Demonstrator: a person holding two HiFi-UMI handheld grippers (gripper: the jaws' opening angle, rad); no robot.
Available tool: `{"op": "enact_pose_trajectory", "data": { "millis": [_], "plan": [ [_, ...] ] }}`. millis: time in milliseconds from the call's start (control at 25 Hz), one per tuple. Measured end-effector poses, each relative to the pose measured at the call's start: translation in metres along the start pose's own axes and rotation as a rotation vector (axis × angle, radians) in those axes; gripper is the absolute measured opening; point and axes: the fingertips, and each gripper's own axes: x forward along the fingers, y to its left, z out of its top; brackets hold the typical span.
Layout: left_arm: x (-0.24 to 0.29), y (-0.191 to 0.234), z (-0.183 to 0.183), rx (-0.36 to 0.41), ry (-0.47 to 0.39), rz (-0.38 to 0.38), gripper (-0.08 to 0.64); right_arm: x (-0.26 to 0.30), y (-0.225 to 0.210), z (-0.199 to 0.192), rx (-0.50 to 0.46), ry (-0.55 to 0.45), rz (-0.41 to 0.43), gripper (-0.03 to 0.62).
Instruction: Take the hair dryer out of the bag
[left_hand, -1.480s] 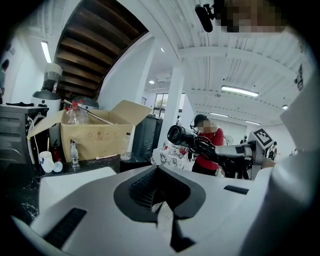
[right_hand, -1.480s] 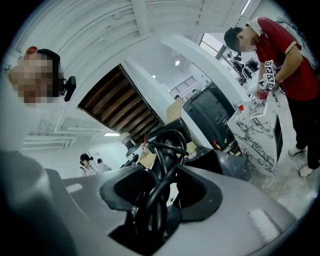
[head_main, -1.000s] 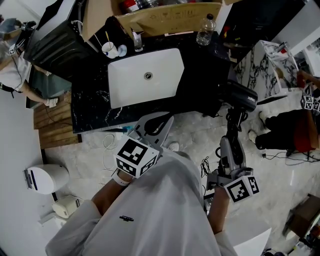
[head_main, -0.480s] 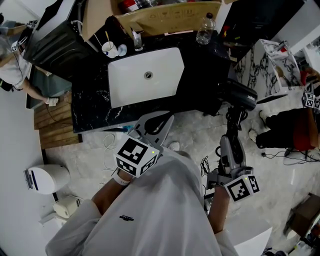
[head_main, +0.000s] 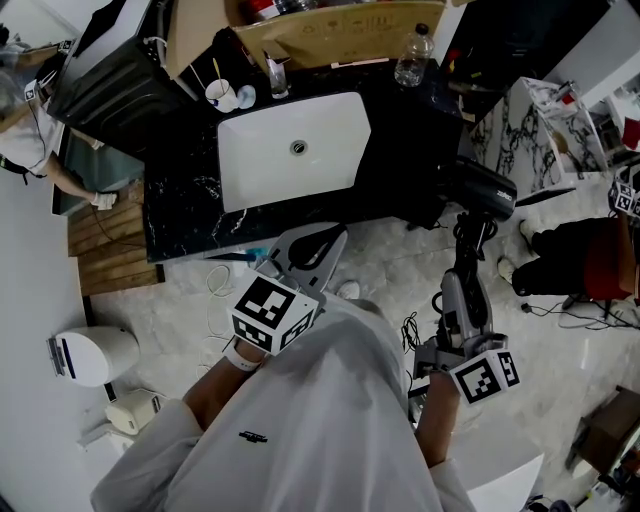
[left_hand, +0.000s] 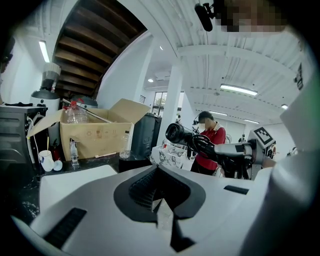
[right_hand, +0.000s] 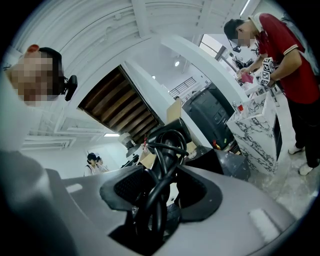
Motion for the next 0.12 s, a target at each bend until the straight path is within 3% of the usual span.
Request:
{"op": "enact_pose_trajectory", "data": {
  "millis": [120],
  "plan": [
    [-0.0021, 0.0003, -0.0001, -0.004, -0.002, 0.006, 0.008, -0.0007, 0.0011, -0.0001, 0.002, 0.001, 0.004, 0.219]
  ]
}}
